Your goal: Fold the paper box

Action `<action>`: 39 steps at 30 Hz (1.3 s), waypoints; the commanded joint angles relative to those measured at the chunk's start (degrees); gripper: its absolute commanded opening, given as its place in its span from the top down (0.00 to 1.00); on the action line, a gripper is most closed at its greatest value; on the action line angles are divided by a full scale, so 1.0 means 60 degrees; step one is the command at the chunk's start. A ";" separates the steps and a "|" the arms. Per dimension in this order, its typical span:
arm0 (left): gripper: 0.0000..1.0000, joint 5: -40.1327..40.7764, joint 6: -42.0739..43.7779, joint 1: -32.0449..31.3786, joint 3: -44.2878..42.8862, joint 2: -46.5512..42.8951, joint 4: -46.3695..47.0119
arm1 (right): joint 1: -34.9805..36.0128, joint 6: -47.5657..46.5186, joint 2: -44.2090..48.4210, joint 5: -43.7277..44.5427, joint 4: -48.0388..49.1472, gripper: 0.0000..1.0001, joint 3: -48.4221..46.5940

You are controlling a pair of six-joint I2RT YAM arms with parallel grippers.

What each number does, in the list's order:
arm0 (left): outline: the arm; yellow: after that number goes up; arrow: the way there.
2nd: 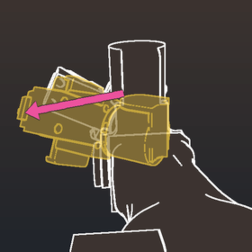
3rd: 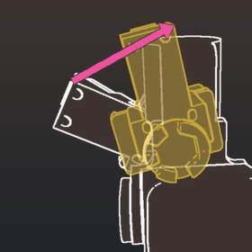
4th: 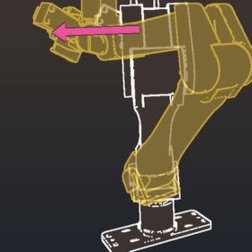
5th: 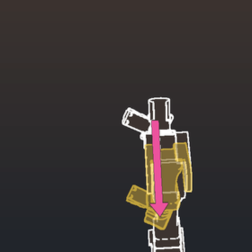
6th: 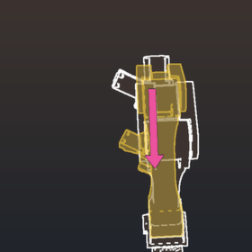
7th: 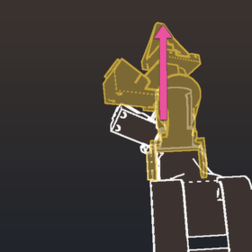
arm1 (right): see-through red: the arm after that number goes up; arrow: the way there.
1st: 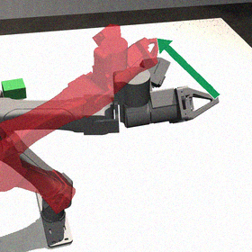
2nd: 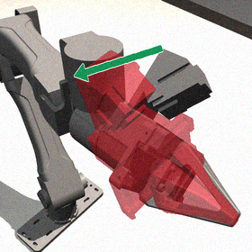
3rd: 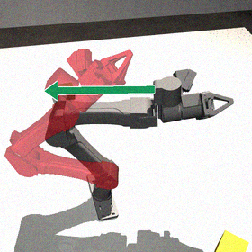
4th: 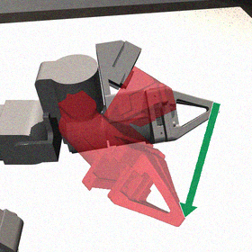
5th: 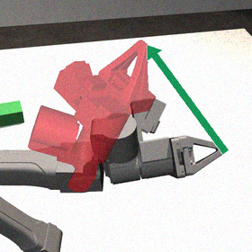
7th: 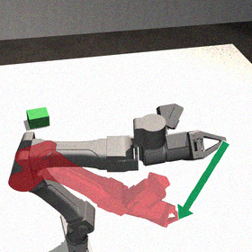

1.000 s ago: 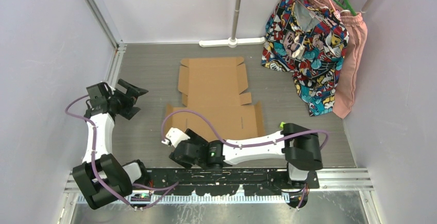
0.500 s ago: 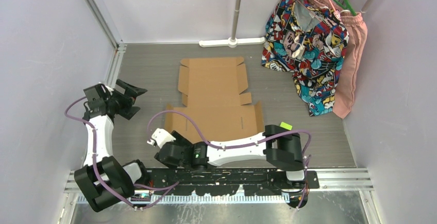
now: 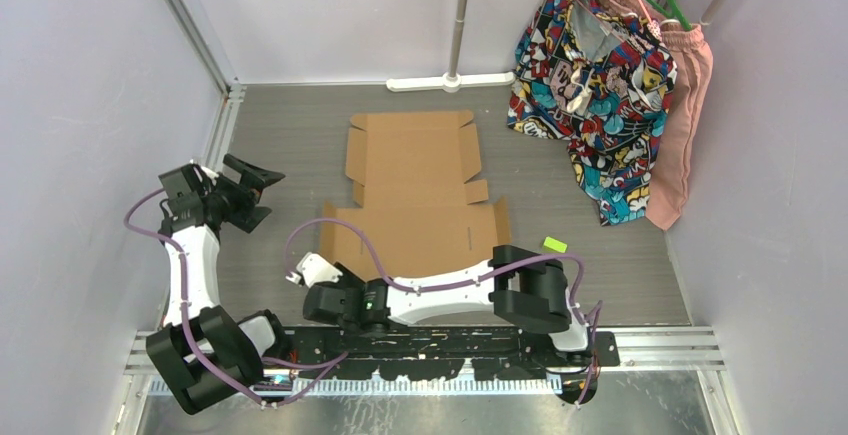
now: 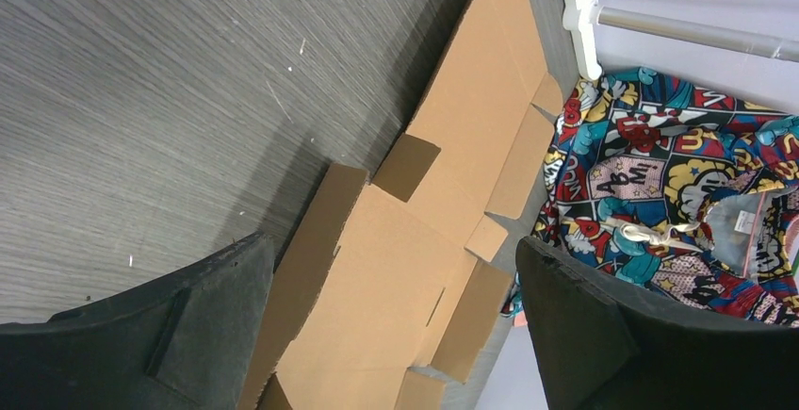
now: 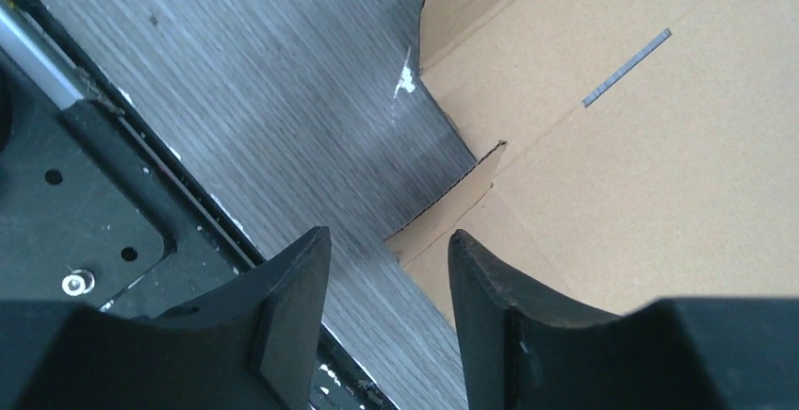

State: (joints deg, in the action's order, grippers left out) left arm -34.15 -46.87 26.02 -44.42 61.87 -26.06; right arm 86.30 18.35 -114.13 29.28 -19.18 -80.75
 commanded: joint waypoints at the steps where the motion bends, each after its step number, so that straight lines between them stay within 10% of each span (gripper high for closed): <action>1: 0.00 -0.0304 0.0235 0.0116 -0.0213 -0.0372 -0.0026 | -0.0015 0.0355 -0.0130 0.0715 -0.0345 0.47 -0.0727; 27: 0.00 -0.0365 0.0405 0.0114 -0.0277 -0.0333 -0.0127 | -0.0585 0.0525 0.0006 0.0644 -0.0880 0.78 -0.0866; 39: 0.03 -0.1038 0.0561 0.0120 -0.0178 -0.0284 0.0468 | -0.0474 -0.0639 0.1303 -0.0004 0.0576 0.86 0.1875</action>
State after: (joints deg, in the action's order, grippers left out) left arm -36.73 -44.75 26.26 -44.45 60.62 -26.65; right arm 83.11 19.18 -111.33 31.35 -19.00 -74.76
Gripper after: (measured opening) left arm 0.972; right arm 0.164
